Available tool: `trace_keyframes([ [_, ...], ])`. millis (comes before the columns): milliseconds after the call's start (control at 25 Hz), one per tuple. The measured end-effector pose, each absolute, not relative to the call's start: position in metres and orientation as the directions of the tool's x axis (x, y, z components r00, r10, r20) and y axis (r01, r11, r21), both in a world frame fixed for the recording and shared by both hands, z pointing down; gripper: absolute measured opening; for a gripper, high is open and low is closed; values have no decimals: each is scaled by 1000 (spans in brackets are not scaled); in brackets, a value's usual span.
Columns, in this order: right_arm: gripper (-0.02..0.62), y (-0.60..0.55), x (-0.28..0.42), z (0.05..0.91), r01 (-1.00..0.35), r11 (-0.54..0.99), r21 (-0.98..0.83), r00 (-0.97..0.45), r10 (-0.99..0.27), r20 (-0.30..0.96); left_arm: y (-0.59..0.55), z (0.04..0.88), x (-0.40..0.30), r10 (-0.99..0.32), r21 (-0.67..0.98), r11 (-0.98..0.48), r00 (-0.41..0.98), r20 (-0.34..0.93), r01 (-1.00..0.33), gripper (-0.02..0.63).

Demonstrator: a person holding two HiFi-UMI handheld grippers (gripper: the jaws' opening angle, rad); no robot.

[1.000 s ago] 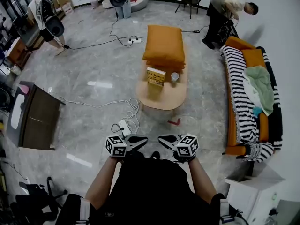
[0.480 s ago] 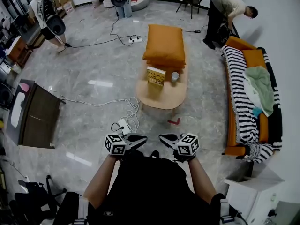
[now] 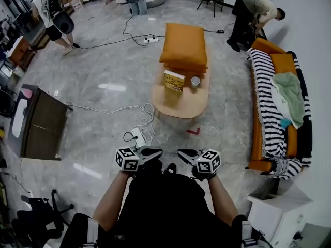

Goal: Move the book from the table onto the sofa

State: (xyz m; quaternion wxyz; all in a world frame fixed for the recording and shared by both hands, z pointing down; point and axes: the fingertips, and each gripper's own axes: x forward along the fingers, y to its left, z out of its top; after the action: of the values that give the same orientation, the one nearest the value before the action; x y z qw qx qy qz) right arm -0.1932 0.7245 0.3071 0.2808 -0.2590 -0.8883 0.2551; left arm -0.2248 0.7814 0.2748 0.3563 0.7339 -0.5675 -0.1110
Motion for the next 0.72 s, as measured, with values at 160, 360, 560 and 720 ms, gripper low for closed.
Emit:
trace_keyframes([
  [160,8,732,-205,313,303,736,-606,-700,603,383,790,283,-237,-912,671,-95,335,237,-736,11],
  [360,8,726,-225,317,281,747,-602,-689,594,415,778,291,-262,-910,694,-103,349,223,-712,11],
  [560,8,720,-257,318,263,763,-591,-683,580,445,765,289,-296,-904,696,-139,378,201,-704,11],
  [720,8,720,-294,314,250,775,-581,-692,562,453,761,289,-332,-893,701,-164,406,194,-694,11],
])
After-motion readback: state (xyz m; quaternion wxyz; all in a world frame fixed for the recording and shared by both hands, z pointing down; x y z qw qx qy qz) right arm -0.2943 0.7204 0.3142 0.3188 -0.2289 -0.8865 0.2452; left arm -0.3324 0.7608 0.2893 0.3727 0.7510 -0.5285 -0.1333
